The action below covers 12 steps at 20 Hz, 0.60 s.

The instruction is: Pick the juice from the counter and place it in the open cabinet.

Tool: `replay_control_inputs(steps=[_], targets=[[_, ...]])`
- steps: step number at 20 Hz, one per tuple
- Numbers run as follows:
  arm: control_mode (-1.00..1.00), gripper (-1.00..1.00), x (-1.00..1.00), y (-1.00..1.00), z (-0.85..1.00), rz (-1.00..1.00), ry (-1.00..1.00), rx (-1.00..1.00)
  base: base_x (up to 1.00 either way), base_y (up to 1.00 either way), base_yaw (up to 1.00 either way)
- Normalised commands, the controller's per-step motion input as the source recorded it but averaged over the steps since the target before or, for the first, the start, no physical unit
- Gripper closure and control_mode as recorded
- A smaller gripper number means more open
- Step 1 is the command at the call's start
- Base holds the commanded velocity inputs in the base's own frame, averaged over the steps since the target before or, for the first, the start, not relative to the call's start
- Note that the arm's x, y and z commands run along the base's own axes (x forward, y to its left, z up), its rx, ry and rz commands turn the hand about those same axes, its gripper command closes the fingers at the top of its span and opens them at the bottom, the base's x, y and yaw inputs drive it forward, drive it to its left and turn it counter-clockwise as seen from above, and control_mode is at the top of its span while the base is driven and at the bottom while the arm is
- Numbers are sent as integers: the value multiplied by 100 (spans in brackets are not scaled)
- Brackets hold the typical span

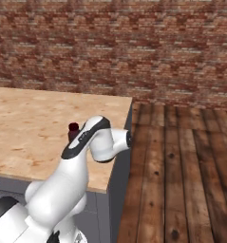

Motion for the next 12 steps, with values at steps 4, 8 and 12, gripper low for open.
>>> replay_control_inputs(steps=[4, 8, 12], targets=[[-100, -100, 20, 0, -27, 0, 0, 0, 0, 0, 0], [-100, -100, 22, 0, -25, 0, 0, 0, 0, 0, 0], [-100, -100, 23, 0, -24, 0, 1, 0, 0, 0, 0]])
